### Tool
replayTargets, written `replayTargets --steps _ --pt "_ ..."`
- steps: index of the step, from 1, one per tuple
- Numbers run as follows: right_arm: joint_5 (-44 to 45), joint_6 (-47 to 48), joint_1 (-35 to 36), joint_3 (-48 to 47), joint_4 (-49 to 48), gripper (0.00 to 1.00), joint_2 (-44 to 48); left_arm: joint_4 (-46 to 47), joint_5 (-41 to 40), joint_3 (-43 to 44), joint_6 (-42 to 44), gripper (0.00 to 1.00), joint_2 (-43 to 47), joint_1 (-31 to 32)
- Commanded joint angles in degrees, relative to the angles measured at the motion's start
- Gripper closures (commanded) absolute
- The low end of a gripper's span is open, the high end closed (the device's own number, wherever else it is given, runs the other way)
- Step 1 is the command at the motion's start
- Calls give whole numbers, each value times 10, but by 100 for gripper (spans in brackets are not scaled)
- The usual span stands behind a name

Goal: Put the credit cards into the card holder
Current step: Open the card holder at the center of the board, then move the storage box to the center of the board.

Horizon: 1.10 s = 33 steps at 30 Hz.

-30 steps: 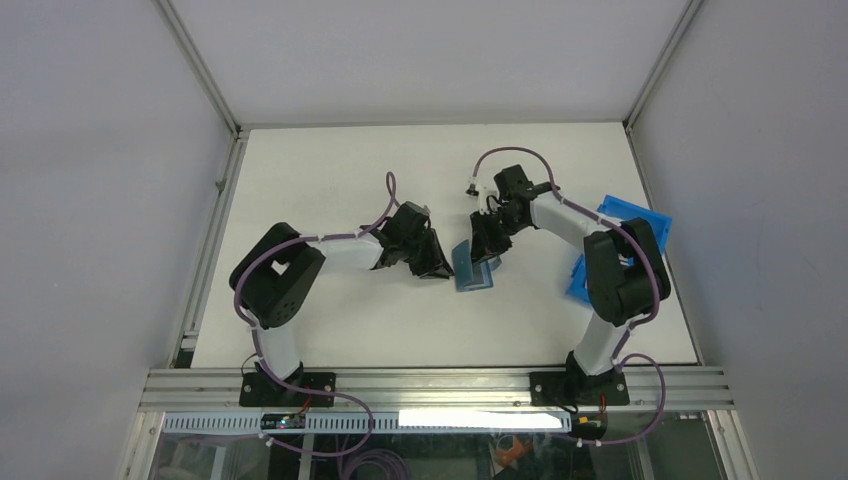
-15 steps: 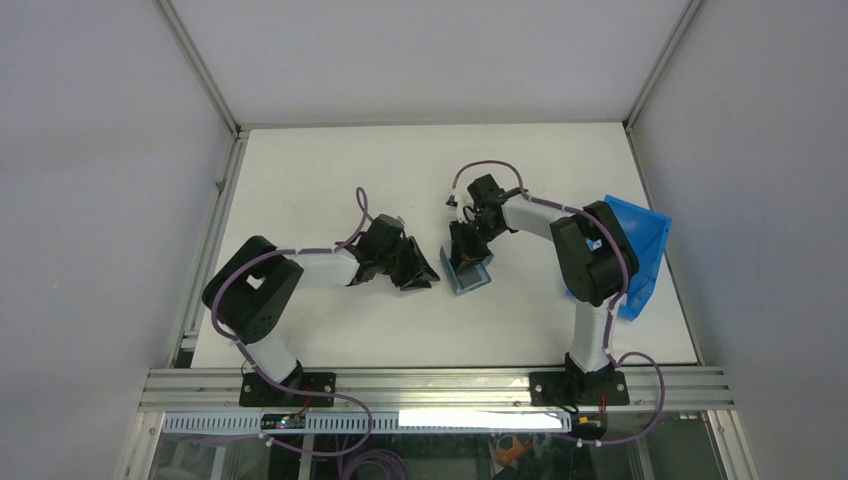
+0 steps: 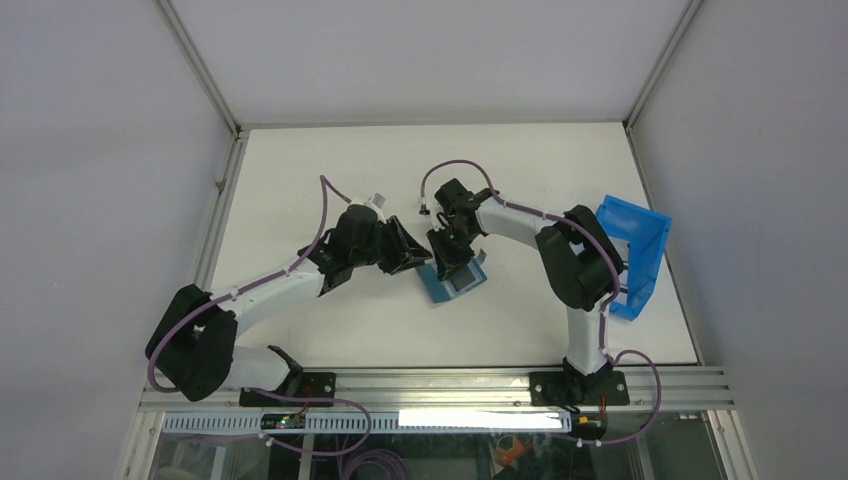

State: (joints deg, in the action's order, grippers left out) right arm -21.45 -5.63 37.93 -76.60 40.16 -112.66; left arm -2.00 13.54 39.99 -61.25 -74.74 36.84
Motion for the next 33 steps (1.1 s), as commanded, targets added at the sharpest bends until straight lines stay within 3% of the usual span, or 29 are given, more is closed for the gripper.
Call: replayTargets --steps 1,8,17,21,25,33 --pt "34 27 2 -14 0 79 -15 18 8 42 1 67 -48 16" --pt "9 46 -7 -17 15 79 7 24 25 63 20 71 -173 26" --pt "-40 136 -55 4 55 78 63 -43 7 49 46 72 -227 26" --pt "-125 164 -81 16 68 74 84 -34 13 46 46 72 -235 26" --pt "-85 156 -105 15 65 70 84 -44 12 59 51 72 -238 25" --pt "4 158 -109 9 76 72 45 -50 16 69 47 72 -229 25"
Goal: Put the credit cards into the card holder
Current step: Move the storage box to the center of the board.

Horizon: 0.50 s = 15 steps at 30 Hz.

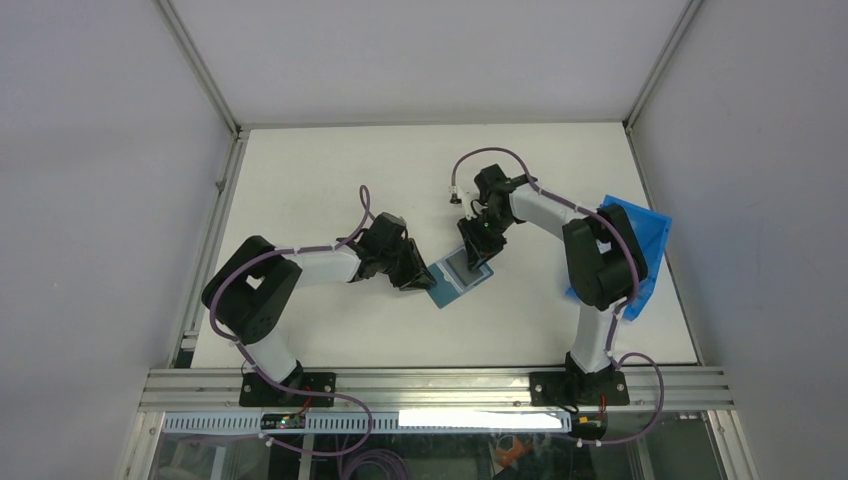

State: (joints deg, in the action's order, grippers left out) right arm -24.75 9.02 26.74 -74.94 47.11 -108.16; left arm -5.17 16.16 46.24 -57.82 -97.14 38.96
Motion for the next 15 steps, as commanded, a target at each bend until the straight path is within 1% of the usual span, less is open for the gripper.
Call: replayTargets --steps 1,4,6,11,15 --pt "40 12 2 -11 9 72 1 -18 -10 7 13 72 -3 4" --pt "16 28 -2 -18 22 71 12 -17 -6 9 12 72 -2 4" --pt "-30 44 -9 -22 33 69 29 -14 -2 10 10 72 -2 4" --pt "-106 83 -22 -17 55 64 80 -6 7 15 4 71 7 4" --pt "-140 113 -23 4 61 60 117 -1 17 22 -5 70 22 4"
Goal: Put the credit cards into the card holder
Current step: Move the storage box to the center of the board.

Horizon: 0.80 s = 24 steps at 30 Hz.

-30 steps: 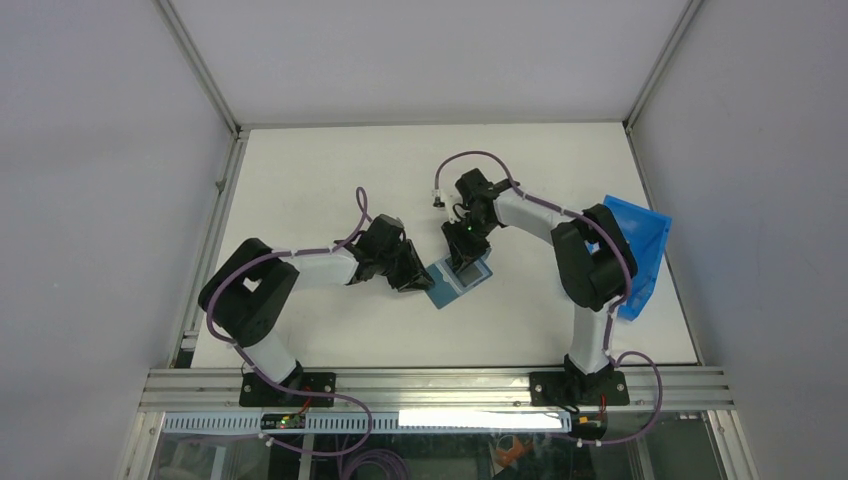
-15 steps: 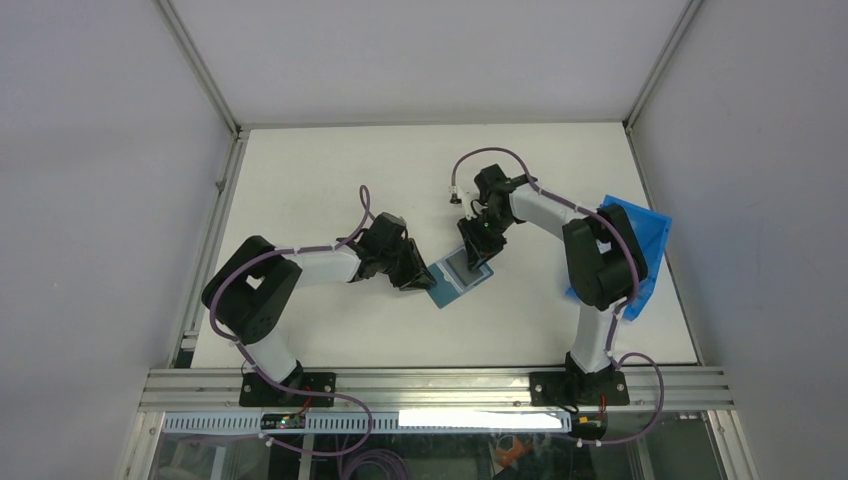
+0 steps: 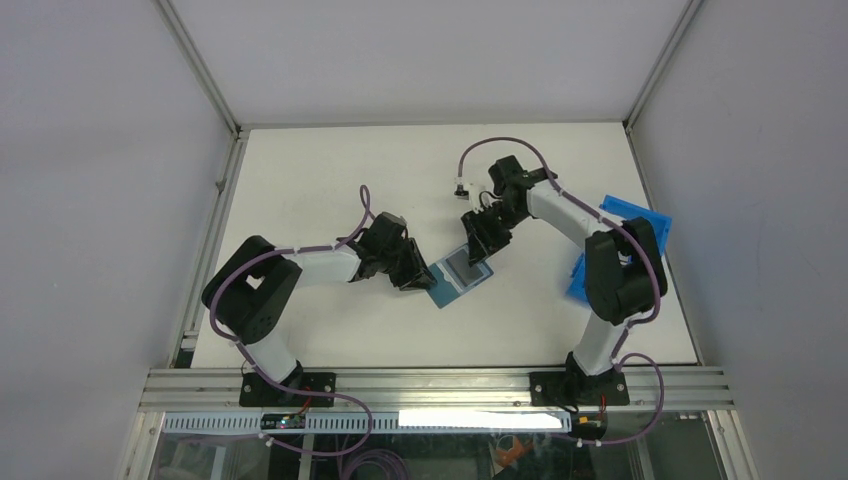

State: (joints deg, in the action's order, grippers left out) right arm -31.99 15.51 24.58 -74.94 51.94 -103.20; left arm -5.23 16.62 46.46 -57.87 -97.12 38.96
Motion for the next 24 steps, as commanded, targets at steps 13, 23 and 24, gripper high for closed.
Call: replayTargets --steps 13,23,24 --pt "-101 128 -56 -26 87 57 145 12 30 36 -22 69 62 4" --pt "-148 156 -226 -34 149 56 229 19 48 39 -17 68 52 4" --pt "-148 153 -240 -37 153 56 235 16 49 40 -12 68 46 4"
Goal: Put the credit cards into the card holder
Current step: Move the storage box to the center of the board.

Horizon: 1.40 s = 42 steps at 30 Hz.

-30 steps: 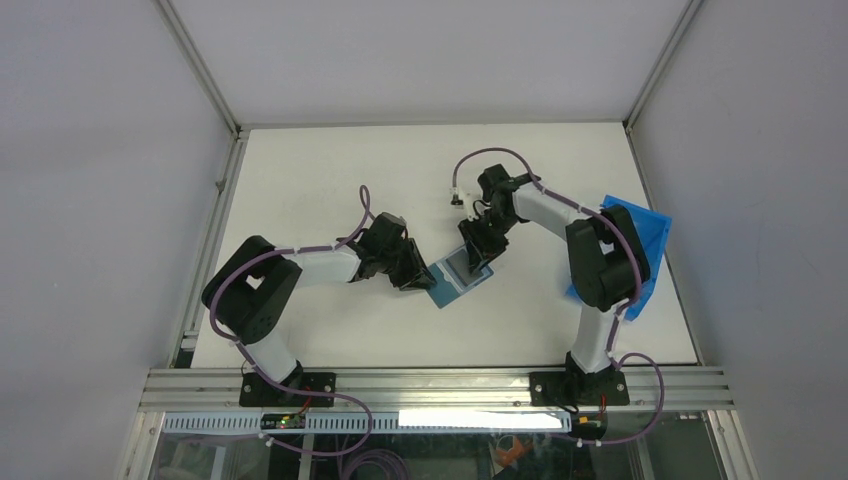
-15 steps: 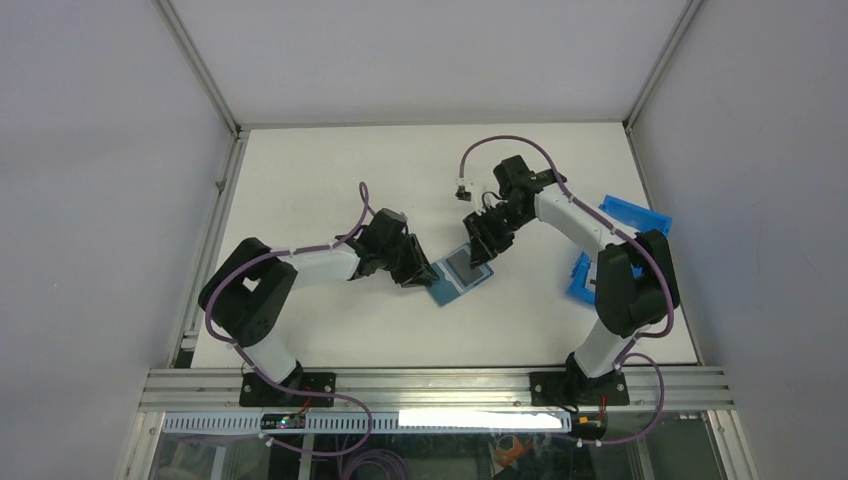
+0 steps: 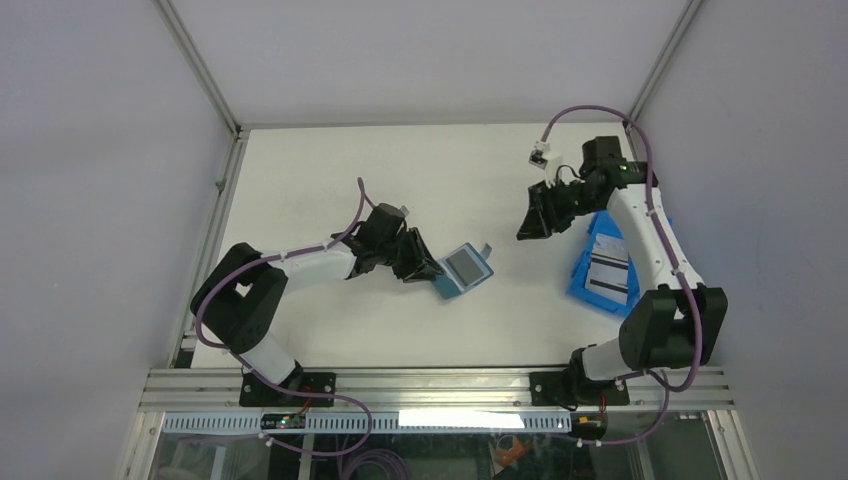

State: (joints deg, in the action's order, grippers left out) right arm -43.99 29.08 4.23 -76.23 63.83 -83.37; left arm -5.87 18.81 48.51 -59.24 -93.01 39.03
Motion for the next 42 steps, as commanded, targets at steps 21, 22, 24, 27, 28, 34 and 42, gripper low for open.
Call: replayTargets --steps 21,22,24,27,28,34,42 --pt "174 169 -374 -87 130 53 6 26 46 6 16 68 -31 -2" --pt "178 182 -374 -86 132 51 4 26 46 5 16 68 -29 -3" --pt "178 211 -374 -87 143 50 -2 27 47 2 17 68 -29 -3" --pt "175 263 -374 -91 173 49 -15 31 48 -2 16 68 -28 -3" --pt "177 276 -374 -91 178 49 -18 32 48 -4 16 68 -27 -3" --pt "214 308 -358 -61 145 48 -34 33 50 -8 12 68 -25 -3" --pt "237 476 -346 -22 89 48 -42 33 45 -5 3 68 -28 -3"
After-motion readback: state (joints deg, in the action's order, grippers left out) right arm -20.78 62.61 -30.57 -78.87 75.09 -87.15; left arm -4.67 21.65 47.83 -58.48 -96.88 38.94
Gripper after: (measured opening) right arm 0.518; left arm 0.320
